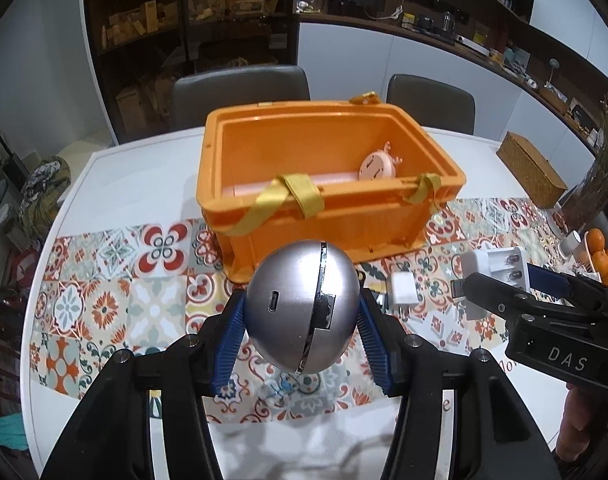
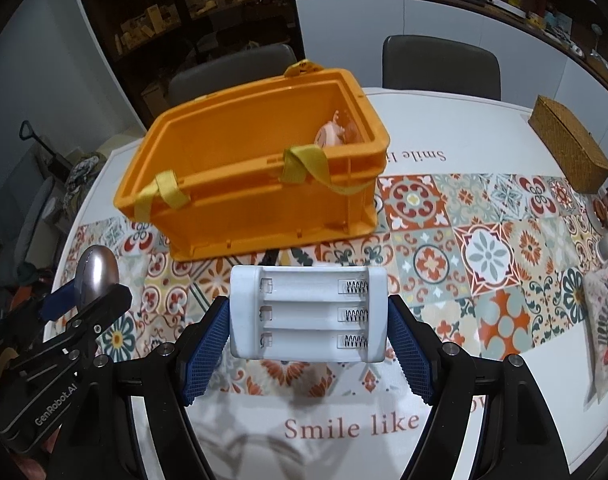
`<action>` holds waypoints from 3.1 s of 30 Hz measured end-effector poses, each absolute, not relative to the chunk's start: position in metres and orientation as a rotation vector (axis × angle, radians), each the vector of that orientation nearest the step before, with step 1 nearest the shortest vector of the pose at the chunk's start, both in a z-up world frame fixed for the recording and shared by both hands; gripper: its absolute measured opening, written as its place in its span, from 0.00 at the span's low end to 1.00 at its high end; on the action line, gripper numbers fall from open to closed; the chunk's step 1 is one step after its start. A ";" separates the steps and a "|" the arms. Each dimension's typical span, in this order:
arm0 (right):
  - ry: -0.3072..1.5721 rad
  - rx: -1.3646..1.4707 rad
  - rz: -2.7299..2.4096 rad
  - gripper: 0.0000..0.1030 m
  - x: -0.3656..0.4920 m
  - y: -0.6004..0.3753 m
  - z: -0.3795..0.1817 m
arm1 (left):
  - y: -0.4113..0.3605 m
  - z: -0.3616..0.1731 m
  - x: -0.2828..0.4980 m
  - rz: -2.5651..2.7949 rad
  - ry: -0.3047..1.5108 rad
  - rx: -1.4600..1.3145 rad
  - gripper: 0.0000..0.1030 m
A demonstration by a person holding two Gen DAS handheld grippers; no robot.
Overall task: Organize rigid objects
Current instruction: 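Carry the silver mouse and battery charger over the orange crate with both grippers, then open both grippers to drop the mouse and charger into the crate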
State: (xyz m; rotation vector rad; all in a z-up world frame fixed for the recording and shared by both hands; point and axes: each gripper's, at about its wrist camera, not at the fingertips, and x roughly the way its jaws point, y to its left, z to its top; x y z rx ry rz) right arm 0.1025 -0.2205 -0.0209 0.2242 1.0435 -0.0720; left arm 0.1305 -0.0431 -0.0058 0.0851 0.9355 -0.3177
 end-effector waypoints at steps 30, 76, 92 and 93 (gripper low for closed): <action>0.941 0.200 -0.054 0.74 0.151 -0.216 0.017 | -0.046 0.034 0.173 -0.291 0.821 0.139 0.52; 1.096 0.120 -0.078 0.74 0.276 -0.218 0.000 | -0.064 0.008 0.284 -0.268 0.950 0.229 0.52; 1.158 0.113 -0.110 0.74 0.290 -0.225 -0.029 | -0.074 -0.032 0.306 -0.268 1.080 0.234 0.53; 1.160 0.112 -0.110 0.74 0.291 -0.225 -0.030 | -0.074 -0.034 0.306 -0.259 1.086 0.239 0.53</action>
